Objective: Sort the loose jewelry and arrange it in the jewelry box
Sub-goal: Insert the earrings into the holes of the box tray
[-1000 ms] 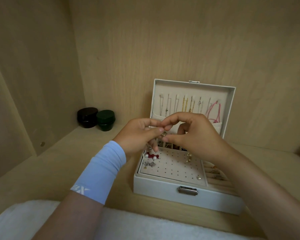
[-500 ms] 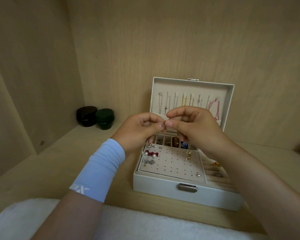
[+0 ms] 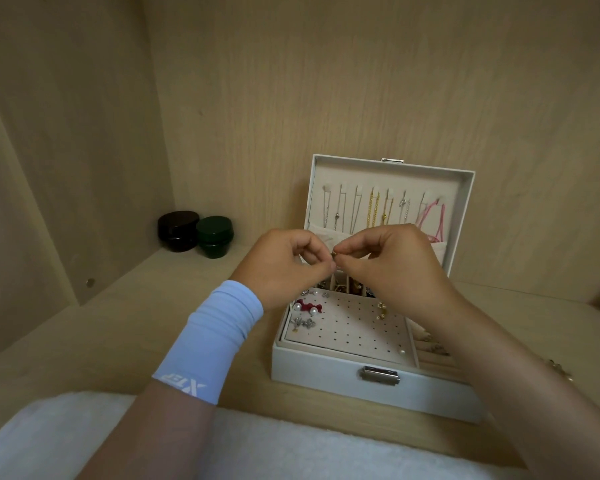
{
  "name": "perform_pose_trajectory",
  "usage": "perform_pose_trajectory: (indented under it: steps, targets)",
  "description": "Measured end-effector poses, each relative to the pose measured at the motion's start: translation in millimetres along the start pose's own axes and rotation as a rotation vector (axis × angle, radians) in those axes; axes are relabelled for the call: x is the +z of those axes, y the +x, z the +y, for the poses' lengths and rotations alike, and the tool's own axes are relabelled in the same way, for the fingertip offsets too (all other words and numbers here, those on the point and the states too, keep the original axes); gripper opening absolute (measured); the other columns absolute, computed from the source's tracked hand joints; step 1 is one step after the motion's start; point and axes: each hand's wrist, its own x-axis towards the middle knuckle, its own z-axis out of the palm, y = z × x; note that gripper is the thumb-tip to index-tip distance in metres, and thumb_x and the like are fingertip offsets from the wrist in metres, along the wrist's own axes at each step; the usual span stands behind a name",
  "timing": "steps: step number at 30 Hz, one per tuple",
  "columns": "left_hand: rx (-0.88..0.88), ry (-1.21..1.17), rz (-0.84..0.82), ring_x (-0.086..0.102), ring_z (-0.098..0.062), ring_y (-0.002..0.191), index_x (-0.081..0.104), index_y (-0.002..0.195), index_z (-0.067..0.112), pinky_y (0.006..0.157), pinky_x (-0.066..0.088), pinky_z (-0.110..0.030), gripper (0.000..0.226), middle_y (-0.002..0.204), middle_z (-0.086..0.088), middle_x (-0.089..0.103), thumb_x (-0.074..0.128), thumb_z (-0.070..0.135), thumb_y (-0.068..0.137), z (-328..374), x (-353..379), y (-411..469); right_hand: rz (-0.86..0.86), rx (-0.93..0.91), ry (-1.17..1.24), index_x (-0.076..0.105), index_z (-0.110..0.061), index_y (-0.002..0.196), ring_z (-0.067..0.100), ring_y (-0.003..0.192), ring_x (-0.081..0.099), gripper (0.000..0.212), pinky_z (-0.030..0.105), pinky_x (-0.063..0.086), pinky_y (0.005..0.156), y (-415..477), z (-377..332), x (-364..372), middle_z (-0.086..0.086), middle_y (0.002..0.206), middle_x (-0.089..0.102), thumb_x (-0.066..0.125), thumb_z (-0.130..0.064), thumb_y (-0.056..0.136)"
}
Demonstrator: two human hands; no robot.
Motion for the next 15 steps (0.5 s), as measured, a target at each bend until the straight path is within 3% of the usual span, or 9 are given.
perform_pose_trajectory:
  steps: [3, 7, 11, 15]
  targets:
    - [-0.012, 0.119, -0.054, 0.057, 0.008, 0.062, 0.073, 0.08, 0.03, 0.069, 0.047, -0.02, 0.007, 0.07, 0.02, 0.066, 0.077, 0.024, 0.083, -1, -5, -1, -0.086, -0.046, -0.133, 0.08, -0.027, 0.083, -0.012, 0.063, 0.059, 0.005, 0.007, 0.042, 0.059, -1, 5, -1, -0.015, 0.077, 0.073, 0.081, -0.021, 0.082]
    - [-0.018, 0.319, -0.14, 0.053, 0.017, 0.066, 0.074, 0.088, 0.033, 0.064, 0.039, -0.008, 0.011, 0.083, 0.019, 0.067, 0.073, 0.021, 0.086, -1, -12, -3, -0.21, -0.099, -0.383, 0.077, -0.033, 0.084, -0.004, 0.071, 0.059, 0.003, 0.022, 0.049, 0.068, -7, 11, 4, -0.019, 0.08, 0.071, 0.076, -0.03, 0.085]
    - [-0.025, 0.379, -0.208, 0.051, 0.021, 0.065, 0.077, 0.091, 0.03, 0.056, 0.037, 0.001, 0.013, 0.077, 0.022, 0.063, 0.073, 0.019, 0.085, -2, -13, -3, -0.237, -0.211, -0.566, 0.074, -0.034, 0.088, 0.005, 0.08, 0.06, 0.003, 0.029, 0.05, 0.069, -11, 8, 10, -0.015, 0.087, 0.07, 0.071, -0.033, 0.089]
    - [-0.039, 0.426, -0.241, 0.052, 0.017, 0.066, 0.078, 0.091, 0.032, 0.055, 0.035, -0.003, 0.012, 0.076, 0.024, 0.061, 0.073, 0.023, 0.085, -2, -13, -3, -0.235, -0.25, -0.632, 0.074, -0.03, 0.088, 0.012, 0.082, 0.061, 0.009, 0.034, 0.053, 0.071, -12, 7, 13, -0.011, 0.089, 0.069, 0.066, -0.03, 0.09]
